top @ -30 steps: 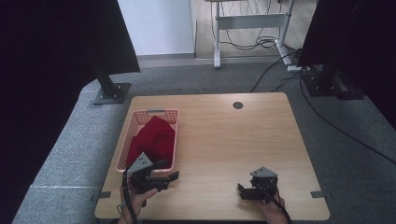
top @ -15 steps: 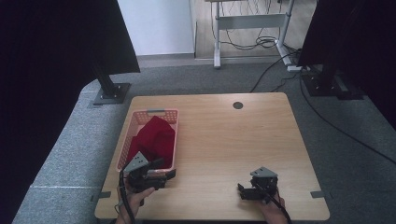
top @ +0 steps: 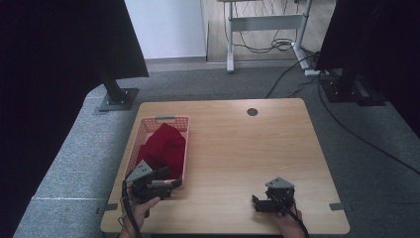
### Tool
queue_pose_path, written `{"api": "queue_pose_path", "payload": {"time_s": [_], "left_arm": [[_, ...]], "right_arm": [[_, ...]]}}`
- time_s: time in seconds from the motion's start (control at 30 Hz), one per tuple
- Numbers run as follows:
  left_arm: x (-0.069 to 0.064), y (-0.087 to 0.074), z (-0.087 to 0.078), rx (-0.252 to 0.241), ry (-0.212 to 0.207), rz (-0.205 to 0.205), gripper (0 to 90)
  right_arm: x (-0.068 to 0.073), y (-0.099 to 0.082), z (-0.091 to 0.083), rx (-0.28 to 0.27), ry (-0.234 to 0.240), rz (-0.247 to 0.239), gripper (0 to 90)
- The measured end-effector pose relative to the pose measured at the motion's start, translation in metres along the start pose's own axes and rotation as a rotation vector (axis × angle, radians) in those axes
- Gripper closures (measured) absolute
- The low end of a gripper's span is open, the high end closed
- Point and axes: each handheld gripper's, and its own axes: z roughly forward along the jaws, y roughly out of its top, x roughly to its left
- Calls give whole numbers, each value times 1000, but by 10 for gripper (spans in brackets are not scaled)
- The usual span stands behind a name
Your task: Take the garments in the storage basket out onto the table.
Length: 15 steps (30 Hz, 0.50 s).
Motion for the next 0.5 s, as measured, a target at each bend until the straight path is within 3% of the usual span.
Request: {"api": "queue_pose_path", "payload": {"time_s": [0.5], "left_arm": [[8, 0, -5, -9, 21, -17, 239]], "right_arm": [[0, 0, 0, 0, 0, 0, 9]]}}
